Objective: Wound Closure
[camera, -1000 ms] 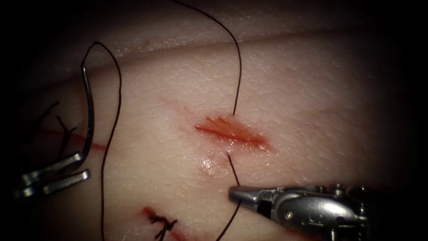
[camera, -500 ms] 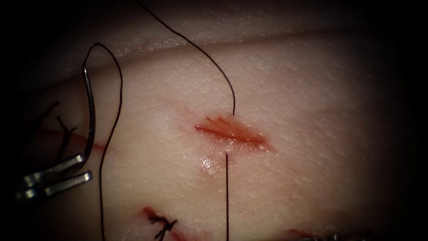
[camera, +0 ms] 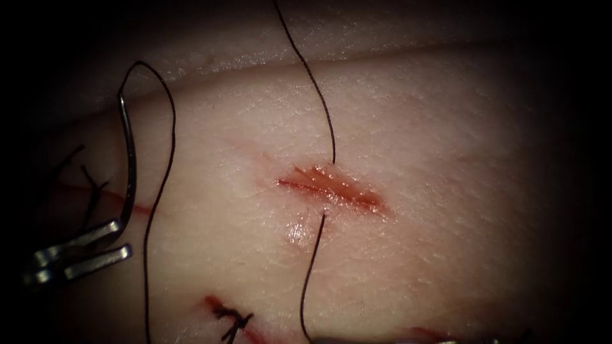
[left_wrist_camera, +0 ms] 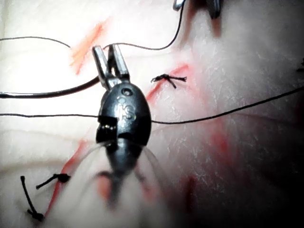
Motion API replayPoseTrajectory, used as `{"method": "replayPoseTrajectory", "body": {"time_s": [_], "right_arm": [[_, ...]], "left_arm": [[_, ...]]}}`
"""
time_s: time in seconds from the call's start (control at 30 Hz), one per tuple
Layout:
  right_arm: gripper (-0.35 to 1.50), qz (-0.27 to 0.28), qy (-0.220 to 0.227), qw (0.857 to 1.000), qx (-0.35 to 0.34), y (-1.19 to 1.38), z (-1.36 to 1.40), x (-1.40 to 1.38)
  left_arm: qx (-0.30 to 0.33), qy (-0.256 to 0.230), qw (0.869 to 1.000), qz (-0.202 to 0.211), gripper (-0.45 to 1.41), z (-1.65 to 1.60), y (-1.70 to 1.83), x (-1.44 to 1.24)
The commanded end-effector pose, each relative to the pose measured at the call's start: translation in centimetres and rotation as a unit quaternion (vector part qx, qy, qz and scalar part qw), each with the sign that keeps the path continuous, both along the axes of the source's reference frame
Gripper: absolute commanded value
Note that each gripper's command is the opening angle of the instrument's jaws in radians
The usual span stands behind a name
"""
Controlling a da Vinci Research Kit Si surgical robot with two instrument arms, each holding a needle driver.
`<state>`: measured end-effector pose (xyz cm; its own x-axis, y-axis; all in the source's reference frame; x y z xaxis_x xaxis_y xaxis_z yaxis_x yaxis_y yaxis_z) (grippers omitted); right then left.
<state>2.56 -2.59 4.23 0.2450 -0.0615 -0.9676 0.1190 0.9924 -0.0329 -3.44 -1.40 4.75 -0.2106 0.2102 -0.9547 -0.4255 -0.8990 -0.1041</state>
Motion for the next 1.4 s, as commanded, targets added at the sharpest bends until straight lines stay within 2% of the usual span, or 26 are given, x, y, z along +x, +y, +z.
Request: {"method": "replayPoseTrajectory", "body": {"time_s": [0.03,0.23,0.33,0.37,0.6,0.73,0.83,0.93,0.97,1.0,1.03,1.23,1.4], "right_arm": [[1.4,0.011,-0.007,1.0,-0.013,0.25,0.07,0.02],[1.42,0.021,-0.017,0.999,-0.044,0.62,0.2,-0.07],[1.42,0.025,-0.025,0.998,-0.058,0.73,0.34,-0.07],[1.42,0.027,-0.029,0.997,-0.067,0.76,0.46,-0.03],[1.42,0.022,-0.057,0.995,-0.084,0.7,0.93,0.19],[1.35,0.022,-0.068,0.993,-0.094,0.66,1.15,0.3],[1.16,0.024,-0.071,0.992,-0.097,0.66,1.23,0.32],[0.73,0.023,-0.072,0.992,-0.097,0.66,1.25,0.31],[0.41,0.021,-0.074,0.992,-0.097,0.66,1.24,0.31],[-0.05,0.018,-0.075,0.992,-0.096,0.66,1.24,0.3],[-0.35,0.011,-0.079,0.992,-0.095,0.65,1.23,0.29],[-0.35,-0.007,-0.077,0.993,-0.093,0.54,1.12,0.13],[-0.35,-0.026,-0.063,0.993,-0.093,0.24,0.85,0.06]], "left_arm": [[-0.001,-0.001,1.0,0.0,-0.45,0.05,0.01,-0.07],[-0.001,-0.002,1.0,0.001,-0.45,0.05,0.01,-0.07],[-0.001,-0.002,1.0,0.001,-0.45,0.06,0.01,-0.07],[-0.001,-0.002,1.0,0.001,-0.45,0.06,0.01,-0.07],[-0.001,-0.003,1.0,0.002,-0.45,0.06,0.01,-0.07],[-0.001,-0.003,1.0,0.002,-0.45,0.06,0.01,-0.07],[-0.001,-0.003,1.0,0.002,-0.45,0.06,0.01,-0.07],[-0.001,-0.003,1.0,0.002,-0.45,0.06,0.01,-0.06],[-0.001,-0.003,1.0,0.002,-0.45,0.06,0.01,-0.06],[-0.001,-0.003,1.0,0.002,-0.45,0.06,0.01,-0.06],[-0.001,-0.003,1.0,0.002,-0.45,0.06,0.01,-0.06],[-0.002,-0.003,1.0,0.003,-0.45,0.06,0.01,-0.06],[-0.002,-0.003,1.0,0.003,-0.45,0.06,0.01,-0.07]]}}
